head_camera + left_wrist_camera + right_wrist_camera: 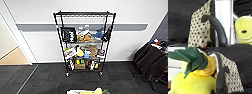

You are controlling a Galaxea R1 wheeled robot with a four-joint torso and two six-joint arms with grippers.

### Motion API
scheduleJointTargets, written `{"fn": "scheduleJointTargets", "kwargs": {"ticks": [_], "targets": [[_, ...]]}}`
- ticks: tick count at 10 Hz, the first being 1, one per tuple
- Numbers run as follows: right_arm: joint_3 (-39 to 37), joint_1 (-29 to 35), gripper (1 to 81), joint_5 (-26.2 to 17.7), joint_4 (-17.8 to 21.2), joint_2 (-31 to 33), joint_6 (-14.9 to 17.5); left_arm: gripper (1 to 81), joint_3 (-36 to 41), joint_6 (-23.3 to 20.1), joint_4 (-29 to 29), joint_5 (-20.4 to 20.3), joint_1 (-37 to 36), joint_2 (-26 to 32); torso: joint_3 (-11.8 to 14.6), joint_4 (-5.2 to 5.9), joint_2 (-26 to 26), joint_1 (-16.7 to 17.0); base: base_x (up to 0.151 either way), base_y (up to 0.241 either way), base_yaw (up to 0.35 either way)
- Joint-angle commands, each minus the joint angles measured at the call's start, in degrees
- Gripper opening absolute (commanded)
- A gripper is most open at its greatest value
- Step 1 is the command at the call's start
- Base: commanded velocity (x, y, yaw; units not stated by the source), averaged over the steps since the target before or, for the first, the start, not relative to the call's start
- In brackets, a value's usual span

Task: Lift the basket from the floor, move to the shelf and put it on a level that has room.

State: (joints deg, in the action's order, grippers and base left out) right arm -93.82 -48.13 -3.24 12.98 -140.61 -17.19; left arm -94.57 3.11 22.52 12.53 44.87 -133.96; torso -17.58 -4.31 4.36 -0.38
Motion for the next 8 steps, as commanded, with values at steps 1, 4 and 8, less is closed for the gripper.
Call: {"fn": "scheduleJointTargets", "kwargs": {"ticks": [1, 4, 8], "targets": [[2.42, 6.15, 1.0, -1.68, 1.34, 1.62, -0.57, 1.0, 2.29, -0.38, 1.57, 1.61, -7.12, 1.5, 5.35, 0.0, 0.0, 0.0, 0.0, 0.0, 0.0], [2.77, 5.62, 1.0, -1.68, 1.34, 1.62, -0.57, 1.0, 2.2, -0.65, 1.48, 1.79, -6.77, 1.85, 8.76, 0.0, -0.02, -0.02, 0.0, 0.0, 0.0], [6.69, 4.13, 1.0, -1.68, 1.34, 3.27, -0.48, 1.0, 6.2, -1.26, 0.34, 1.18, -3.7, 4.9, 10.64, 0.0, -0.02, 0.06, 0.0, 0.0, 0.0]]}}
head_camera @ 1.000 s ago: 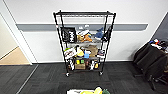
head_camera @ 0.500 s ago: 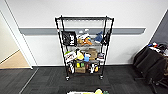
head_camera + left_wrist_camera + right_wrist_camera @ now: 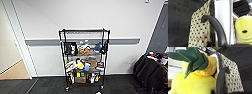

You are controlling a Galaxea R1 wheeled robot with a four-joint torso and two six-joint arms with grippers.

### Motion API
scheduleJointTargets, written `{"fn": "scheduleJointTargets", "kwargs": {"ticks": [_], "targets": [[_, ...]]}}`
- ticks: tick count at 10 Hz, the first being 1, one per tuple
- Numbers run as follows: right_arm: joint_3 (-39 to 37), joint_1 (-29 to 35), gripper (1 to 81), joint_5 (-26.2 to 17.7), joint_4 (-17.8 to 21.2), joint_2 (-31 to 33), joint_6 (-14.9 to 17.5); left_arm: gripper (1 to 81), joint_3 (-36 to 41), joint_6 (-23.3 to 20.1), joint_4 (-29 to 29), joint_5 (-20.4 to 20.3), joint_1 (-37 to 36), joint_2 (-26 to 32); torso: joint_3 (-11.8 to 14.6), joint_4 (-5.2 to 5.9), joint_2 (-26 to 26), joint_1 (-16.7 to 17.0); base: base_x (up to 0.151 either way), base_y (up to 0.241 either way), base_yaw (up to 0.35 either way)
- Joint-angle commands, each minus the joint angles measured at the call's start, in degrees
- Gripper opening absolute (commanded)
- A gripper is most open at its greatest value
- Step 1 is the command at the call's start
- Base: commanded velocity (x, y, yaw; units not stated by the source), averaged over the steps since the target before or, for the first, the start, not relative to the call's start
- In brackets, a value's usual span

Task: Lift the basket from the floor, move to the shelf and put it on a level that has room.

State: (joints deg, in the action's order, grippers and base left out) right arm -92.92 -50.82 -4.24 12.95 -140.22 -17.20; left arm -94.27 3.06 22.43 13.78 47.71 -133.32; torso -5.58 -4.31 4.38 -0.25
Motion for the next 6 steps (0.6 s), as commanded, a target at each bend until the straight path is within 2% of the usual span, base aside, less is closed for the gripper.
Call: {"fn": "scheduleJointTargets", "kwargs": {"ticks": [1, 3, 6], "targets": [[9.31, 5.95, 1.0, 0.27, 1.29, 4.9, -0.3, 1.0, 9.33, -1.48, -0.01, -0.59, -5.58, 6.46, -0.05, 0.0, 0.0, 0.0, 0.0, 0.0, 0.0], [14.0, 3.22, 1.0, 5.91, 1.12, 8.96, 0.15, 1.0, 14.37, -1.83, -0.19, -6.3, -3.37, 10.17, 0.63, 0.0, 0.05, 0.04, 0.0, 0.0, 0.0], [18.39, 1.73, 1.0, 6.53, 0.94, 12.3, 0.15, 1.0, 18.51, -2.44, -0.28, -8.94, -0.83, 11.93, 0.44, 0.0, 0.05, 0.04, 0.0, 0.0, 0.0]]}}
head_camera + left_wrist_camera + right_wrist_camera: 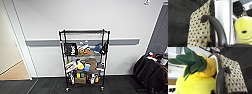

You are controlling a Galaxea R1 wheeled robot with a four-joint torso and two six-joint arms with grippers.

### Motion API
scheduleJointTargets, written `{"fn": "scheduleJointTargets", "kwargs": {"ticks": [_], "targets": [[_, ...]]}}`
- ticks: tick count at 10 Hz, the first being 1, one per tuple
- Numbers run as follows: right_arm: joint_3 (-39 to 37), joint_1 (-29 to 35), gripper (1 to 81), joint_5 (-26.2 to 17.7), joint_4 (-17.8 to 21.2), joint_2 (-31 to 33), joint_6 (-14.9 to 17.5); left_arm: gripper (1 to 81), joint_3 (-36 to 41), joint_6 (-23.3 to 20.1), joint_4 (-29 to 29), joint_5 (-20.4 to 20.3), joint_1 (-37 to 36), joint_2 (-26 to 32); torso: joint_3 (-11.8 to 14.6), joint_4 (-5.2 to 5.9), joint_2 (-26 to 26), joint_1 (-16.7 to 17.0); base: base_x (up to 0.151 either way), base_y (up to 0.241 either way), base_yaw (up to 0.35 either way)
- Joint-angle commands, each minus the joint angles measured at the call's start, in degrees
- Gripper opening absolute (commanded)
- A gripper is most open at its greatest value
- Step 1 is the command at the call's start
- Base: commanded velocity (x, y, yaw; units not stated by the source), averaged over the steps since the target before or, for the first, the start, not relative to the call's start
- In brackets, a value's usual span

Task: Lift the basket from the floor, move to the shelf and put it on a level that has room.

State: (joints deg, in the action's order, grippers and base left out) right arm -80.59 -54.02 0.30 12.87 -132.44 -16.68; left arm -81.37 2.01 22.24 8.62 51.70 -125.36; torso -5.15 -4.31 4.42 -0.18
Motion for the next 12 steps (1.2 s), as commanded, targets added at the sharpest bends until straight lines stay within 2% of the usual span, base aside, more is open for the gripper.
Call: {"fn": "scheduleJointTargets", "kwargs": {"ticks": [1, 3, 6, 7, 8, 9, 12], "targets": [[7.21, 4.4, 1.0, 3.02, 1.1, 4.96, -0.37, 1.0, 6.31, -1.4, -1.13, -5.7, -3.41, 3.7, 0.0, 0.0, 0.0, 0.0, 0.0, 0.0, 0.0], [8.61, 3.25, 1.0, 4.62, 1.1, 4.53, -0.37, 1.0, 6.58, -1.4, -2.19, -6.77, -1.47, 2.39, 0.05, 0.0, 0.02, 0.05, 0.0, 0.0, 0.0], [9.32, 2.11, 1.0, 4.71, 1.01, 3.65, -0.37, 1.0, 6.66, -1.4, -2.72, -6.69, -0.94, 0.45, 0.07, 0.0, 0.05, 0.09, 0.0, 0.0, 0.0], [9.24, 1.93, 1.0, 4.71, 1.01, 3.73, -0.37, 1.0, 6.66, -1.4, -2.99, -6.69, -0.94, 0.19, 2.43, 0.0, 0.05, 0.09, 0.0, 0.0, 0.0], [9.06, 1.76, 1.0, 4.79, 1.01, 3.65, -0.37, 1.0, 6.66, -1.4, -2.99, -6.69, -0.94, 0.19, 2.52, 0.0, 0.05, 0.09, 0.0, 0.0, 0.0], [8.97, 1.76, 1.0, 4.79, 1.01, 3.65, -0.37, 1.0, 6.58, -1.4, -3.07, -6.69, -0.94, 0.19, 1.2, 0.0, 0.05, 0.07, 0.0, 0.0, 0.0], [8.53, 1.76, 1.0, 4.79, 1.01, 3.29, -0.37, 1.0, 6.49, -1.4, -3.08, -6.77, -0.94, 0.01, 1.84, 0.0, 0.11, 0.18, 0.0, 0.0, 0.0]]}}
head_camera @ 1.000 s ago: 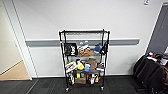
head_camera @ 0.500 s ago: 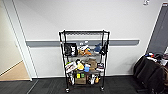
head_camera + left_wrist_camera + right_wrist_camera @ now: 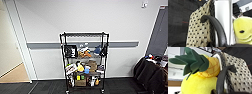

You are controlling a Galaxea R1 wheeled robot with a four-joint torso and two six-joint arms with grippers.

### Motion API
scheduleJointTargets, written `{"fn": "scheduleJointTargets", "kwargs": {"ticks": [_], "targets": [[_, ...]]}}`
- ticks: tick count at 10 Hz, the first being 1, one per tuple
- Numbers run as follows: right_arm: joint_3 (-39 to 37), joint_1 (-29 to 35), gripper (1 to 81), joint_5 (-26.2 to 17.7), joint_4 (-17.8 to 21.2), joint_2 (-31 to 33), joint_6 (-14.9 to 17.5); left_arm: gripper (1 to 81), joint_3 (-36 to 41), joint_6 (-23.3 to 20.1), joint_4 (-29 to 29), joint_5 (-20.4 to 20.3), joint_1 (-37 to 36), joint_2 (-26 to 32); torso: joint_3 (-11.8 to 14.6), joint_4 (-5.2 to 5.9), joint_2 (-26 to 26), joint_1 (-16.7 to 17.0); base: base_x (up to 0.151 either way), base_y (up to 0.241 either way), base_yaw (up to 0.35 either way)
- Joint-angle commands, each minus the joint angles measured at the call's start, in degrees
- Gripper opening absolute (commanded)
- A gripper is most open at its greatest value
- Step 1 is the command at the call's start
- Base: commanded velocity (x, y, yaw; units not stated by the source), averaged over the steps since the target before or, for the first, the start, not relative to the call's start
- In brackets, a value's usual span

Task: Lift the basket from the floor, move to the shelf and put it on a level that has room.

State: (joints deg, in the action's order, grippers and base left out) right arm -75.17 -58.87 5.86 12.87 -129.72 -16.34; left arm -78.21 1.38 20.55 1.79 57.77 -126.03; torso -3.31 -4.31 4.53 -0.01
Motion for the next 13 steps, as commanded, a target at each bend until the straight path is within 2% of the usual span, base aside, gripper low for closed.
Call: {"fn": "scheduleJointTargets", "kwargs": {"ticks": [1, 13], "targets": [[2.93, 6.61, 1.0, -0.77, 1.01, 0.4, -0.72, 1.0, 3.24, -0.76, -1.31, 0.05, -7.01, 0.68, 0.0, 0.0, 0.0, 0.0, 0.066, 0.0, 0.0], [2.05, 6.26, 1.0, -0.77, 1.01, -0.39, -0.63, 1.0, 3.15, -0.76, -1.31, 0.14, -7.01, 0.86, 0.04, 0.0, 0.09, 0.0, 0.097, 0.0, 0.0]]}}
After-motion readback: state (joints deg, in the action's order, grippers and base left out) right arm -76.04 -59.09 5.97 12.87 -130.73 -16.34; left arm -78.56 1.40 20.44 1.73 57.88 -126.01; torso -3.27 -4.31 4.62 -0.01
